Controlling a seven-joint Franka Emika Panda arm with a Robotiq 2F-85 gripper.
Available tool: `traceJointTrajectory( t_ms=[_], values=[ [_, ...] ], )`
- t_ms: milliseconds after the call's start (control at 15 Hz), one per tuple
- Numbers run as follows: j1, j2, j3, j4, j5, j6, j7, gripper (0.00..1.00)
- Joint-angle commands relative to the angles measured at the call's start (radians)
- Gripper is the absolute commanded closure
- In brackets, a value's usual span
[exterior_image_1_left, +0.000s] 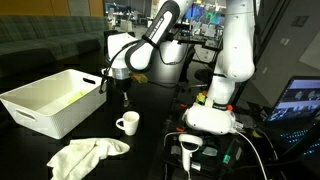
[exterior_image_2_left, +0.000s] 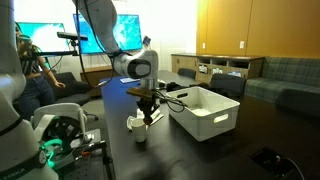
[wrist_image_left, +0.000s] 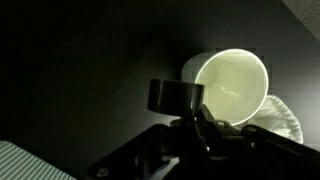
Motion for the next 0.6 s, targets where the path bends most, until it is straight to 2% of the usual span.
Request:
traceJointTrajectory(
  t_ms=[0, 533],
  values=[
    [0.035, -0.075, -0.007, -0.038, -0.025, -0.035, 0.026, 0.97],
    [0.095, -0.054, 0.008, 0.016, -0.051, -0.106, 0.021, 0.97]
  ],
)
